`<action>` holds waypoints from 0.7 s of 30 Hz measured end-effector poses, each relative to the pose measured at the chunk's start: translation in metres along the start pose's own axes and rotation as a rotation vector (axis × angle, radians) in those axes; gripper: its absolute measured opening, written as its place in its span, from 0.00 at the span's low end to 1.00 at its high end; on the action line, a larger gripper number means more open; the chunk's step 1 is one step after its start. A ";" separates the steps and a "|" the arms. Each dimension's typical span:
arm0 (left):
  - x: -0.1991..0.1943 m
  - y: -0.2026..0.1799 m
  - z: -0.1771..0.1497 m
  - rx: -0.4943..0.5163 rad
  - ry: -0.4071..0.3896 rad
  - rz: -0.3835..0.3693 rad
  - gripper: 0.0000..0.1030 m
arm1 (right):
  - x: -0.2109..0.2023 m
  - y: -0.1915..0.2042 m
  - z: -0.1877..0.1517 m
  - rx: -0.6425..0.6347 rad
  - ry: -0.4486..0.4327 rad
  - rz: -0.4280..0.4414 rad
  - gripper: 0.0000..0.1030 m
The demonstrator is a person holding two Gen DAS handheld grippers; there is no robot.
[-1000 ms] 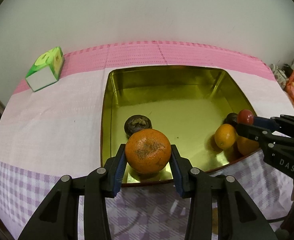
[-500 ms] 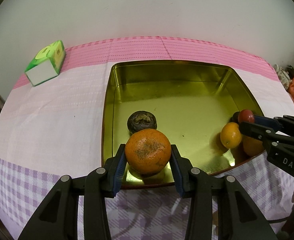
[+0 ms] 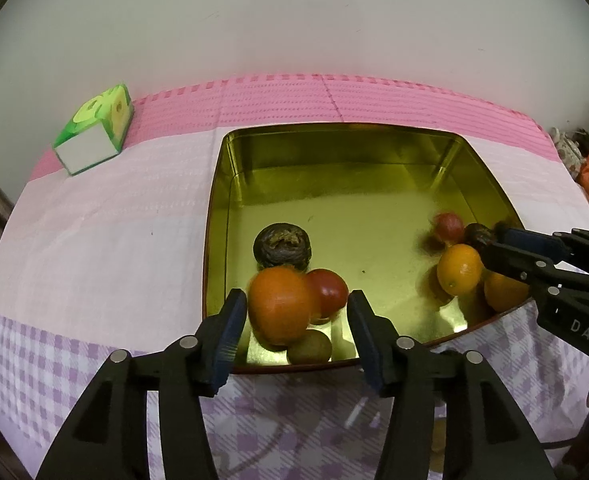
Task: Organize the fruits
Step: 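Lower both fruits into the tin and open both grippers, then withdraw both grippers toward the remaining dark and green fruits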
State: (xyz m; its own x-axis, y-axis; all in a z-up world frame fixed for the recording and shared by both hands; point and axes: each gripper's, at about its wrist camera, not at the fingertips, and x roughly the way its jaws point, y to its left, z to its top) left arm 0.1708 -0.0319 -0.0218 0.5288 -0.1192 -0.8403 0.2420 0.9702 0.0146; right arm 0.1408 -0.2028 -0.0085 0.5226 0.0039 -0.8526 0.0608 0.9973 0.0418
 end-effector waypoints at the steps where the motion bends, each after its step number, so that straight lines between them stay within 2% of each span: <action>1: -0.001 -0.001 0.000 0.000 -0.003 -0.002 0.55 | -0.001 0.001 0.000 -0.001 -0.002 0.000 0.29; 12: -0.018 -0.004 -0.008 -0.005 -0.029 -0.005 0.55 | -0.027 0.016 -0.021 0.002 -0.022 0.032 0.29; 15: -0.029 -0.003 -0.016 -0.015 -0.049 -0.008 0.55 | -0.037 0.024 -0.034 -0.011 -0.037 0.027 0.31; 21: -0.049 -0.001 -0.039 -0.029 -0.059 -0.012 0.55 | -0.045 0.040 -0.060 -0.021 -0.010 0.063 0.31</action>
State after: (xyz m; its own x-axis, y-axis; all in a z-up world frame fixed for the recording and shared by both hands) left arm 0.1135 -0.0190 -0.0020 0.5733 -0.1426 -0.8069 0.2256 0.9742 -0.0119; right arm 0.0691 -0.1584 0.0001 0.5330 0.0665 -0.8435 0.0097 0.9964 0.0847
